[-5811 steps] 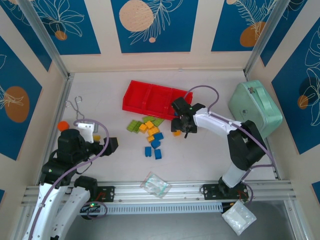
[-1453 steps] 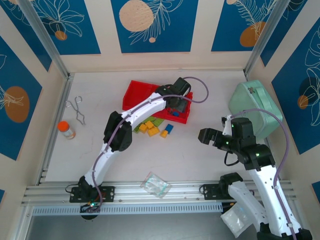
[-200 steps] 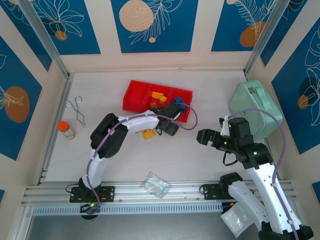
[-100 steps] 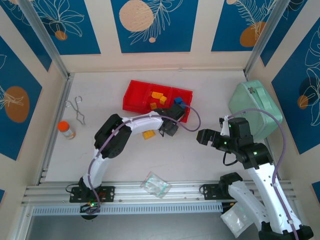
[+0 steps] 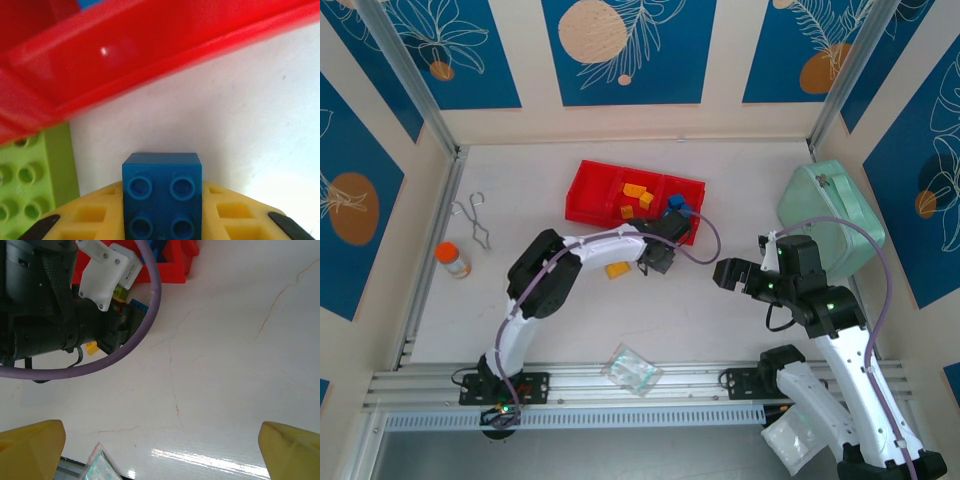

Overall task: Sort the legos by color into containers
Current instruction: Pick up the lego from the center of the table, then place the lego in the container.

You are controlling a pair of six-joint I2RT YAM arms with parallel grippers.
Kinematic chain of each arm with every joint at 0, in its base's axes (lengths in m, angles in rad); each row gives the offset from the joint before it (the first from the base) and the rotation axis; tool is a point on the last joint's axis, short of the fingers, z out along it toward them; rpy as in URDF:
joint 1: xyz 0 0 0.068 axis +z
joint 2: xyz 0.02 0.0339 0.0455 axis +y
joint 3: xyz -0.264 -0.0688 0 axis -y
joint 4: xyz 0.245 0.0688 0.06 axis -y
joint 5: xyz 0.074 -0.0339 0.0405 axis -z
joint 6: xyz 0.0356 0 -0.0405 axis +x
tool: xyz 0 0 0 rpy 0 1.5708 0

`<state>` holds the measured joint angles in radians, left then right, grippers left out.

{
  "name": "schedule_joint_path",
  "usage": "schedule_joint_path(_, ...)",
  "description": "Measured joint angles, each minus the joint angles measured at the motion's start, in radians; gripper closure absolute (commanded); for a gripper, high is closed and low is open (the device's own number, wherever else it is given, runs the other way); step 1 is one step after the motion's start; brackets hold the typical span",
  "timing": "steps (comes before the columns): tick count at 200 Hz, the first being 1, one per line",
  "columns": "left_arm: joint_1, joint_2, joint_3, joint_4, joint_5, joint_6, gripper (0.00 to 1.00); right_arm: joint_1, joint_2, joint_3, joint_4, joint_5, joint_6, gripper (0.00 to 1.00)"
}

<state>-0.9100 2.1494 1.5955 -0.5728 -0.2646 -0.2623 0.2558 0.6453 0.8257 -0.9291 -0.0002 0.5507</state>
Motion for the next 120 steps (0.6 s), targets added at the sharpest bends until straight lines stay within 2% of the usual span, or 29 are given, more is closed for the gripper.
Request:
schedule_joint_path(51,0.0,-0.115,0.017,-0.038,-0.029,-0.019,0.88,0.0,0.0,0.0,0.0,0.0,0.0,0.01)
schedule_joint_path(79,0.016,-0.114,0.143,-0.044,-0.031,-0.01,0.88,0.0,-0.002,0.0,0.0,0.0,0.0,0.01)
schedule_joint_path(120,0.085,0.002,0.406,-0.051,0.056,-0.003,0.88,0.0,-0.027,-0.003,0.0,0.0,0.0,0.01)
